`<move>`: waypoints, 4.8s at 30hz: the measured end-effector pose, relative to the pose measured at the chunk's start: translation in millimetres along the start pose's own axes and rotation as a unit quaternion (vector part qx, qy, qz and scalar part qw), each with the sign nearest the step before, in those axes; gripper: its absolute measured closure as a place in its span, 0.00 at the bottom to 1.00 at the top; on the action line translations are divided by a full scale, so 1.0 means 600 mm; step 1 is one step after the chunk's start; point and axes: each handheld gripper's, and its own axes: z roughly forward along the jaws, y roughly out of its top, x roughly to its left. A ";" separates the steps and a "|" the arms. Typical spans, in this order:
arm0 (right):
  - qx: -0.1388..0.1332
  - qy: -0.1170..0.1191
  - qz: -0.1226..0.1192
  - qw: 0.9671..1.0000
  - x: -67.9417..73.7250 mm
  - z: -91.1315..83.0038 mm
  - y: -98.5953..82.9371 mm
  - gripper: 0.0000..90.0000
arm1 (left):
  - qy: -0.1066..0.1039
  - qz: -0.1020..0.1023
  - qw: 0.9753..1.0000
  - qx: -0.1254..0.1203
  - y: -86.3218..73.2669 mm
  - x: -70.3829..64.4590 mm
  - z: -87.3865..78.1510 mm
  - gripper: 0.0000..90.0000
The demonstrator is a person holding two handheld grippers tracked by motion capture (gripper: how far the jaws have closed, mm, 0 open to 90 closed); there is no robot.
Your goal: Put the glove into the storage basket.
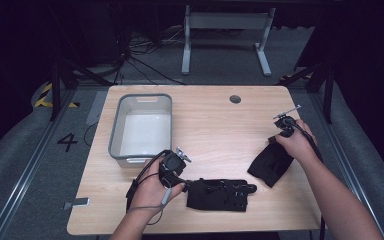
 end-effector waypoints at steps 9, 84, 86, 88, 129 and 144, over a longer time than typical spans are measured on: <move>-0.025 0.020 0.019 0.999 0.007 -0.048 -0.002 0.94 | -0.003 -0.002 1.000 -0.003 0.003 0.003 0.000 0.52; -0.230 0.204 -0.117 0.944 0.280 -0.197 0.036 0.93 | 0.027 0.039 0.999 -0.012 0.032 -0.023 0.021 0.94; -0.231 0.206 -0.119 0.943 0.276 -0.194 0.031 0.93 | 0.042 0.033 0.998 -0.015 0.029 -0.017 0.014 0.95; -0.231 0.211 -0.124 0.942 0.272 -0.190 0.026 0.93 | 0.048 0.028 0.998 -0.019 0.028 -0.012 0.009 0.95; -0.193 0.257 -0.123 0.939 0.257 -0.112 -0.139 0.88 | -0.032 0.055 0.996 0.066 0.020 -0.036 -0.005 0.75; -0.114 0.228 -0.146 0.956 0.271 -0.133 -0.203 0.68 | -0.101 0.039 0.993 0.049 0.017 -0.039 -0.019 0.65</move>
